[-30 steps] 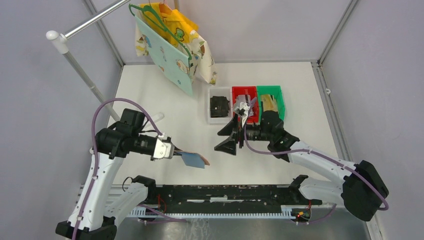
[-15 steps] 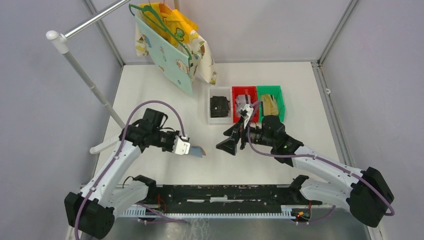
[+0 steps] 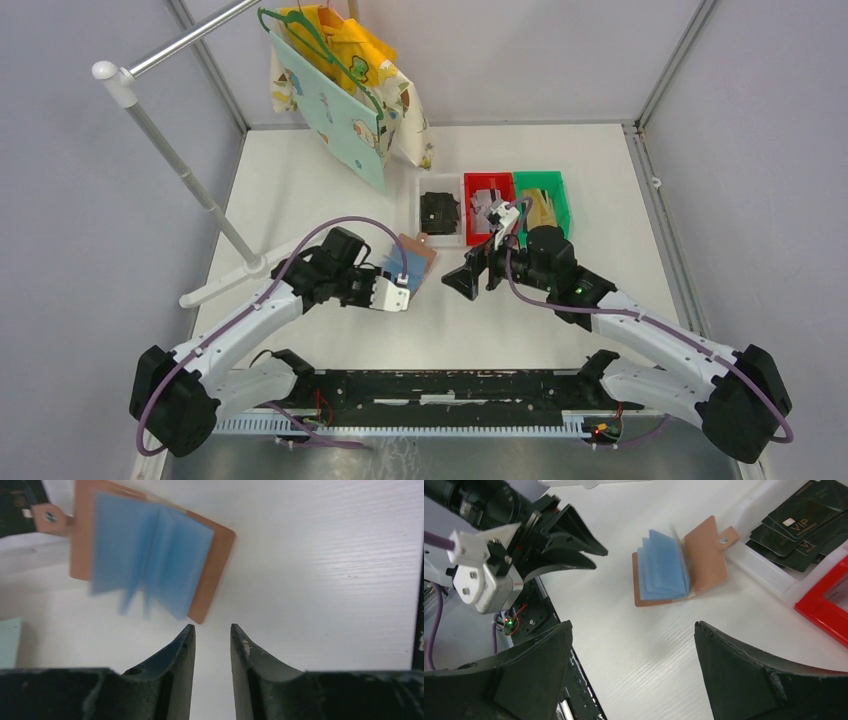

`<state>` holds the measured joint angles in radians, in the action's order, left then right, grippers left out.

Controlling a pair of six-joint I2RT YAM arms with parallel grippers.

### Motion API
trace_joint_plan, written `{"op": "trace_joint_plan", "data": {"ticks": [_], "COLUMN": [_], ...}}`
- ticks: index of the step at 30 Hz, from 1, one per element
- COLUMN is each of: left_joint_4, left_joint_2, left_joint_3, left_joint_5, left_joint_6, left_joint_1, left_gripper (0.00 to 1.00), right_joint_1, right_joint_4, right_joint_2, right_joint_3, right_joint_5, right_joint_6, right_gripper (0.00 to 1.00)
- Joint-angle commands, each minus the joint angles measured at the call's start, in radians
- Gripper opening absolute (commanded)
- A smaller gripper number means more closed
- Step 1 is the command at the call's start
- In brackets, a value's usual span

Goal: Take the credit cards out of the card holder
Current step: Place the card holder at the center of the board, then reset both arms

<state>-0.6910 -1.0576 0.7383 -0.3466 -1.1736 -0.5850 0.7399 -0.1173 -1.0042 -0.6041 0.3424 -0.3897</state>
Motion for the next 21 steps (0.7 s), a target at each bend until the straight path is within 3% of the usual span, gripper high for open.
{"op": "trace_joint_plan", "data": {"ticks": [1,6,9,11,16,21], "left_joint_4": [-0.091,-0.157,-0.182,-0.177,-0.059,0.115], "left_joint_2": [0.030,-0.020,-0.072,-0.099,-0.169,-0.243], "left_joint_3": [-0.040,0.103,0.222,0.268,0.311,0.306], "left_joint_5": [0.023,0.008,-0.030,-0.075,-0.074,-0.104], "left_joint_6": [0.079,0.232,0.349,0.391,0.560,0.719], "left_joint_1": [-0.006,0.013,0.100,0.197,0.406,0.600], "left_gripper": [0.39,0.46,0.78,0.97,1.00,1.00], "right_joint_1": [-0.031,-0.112,-0.209,-0.274,-0.372,-0.482], "right_joint_4": [0.023,0.073,0.106,0.188,0.263,0.225], "right_joint_2": [0.032,0.071,0.108,0.120,0.144,0.154], "right_joint_3": [-0.066,-0.092,-0.093,-0.108,-0.089,-0.015], "right_joint_5": [-0.033,-0.052,-0.099,-0.208,-0.539,-0.737], "right_joint_6": [0.018,0.006,0.021,0.058,0.141,0.128], "right_gripper": [0.96,0.98,0.98,0.98,0.98,0.98]}}
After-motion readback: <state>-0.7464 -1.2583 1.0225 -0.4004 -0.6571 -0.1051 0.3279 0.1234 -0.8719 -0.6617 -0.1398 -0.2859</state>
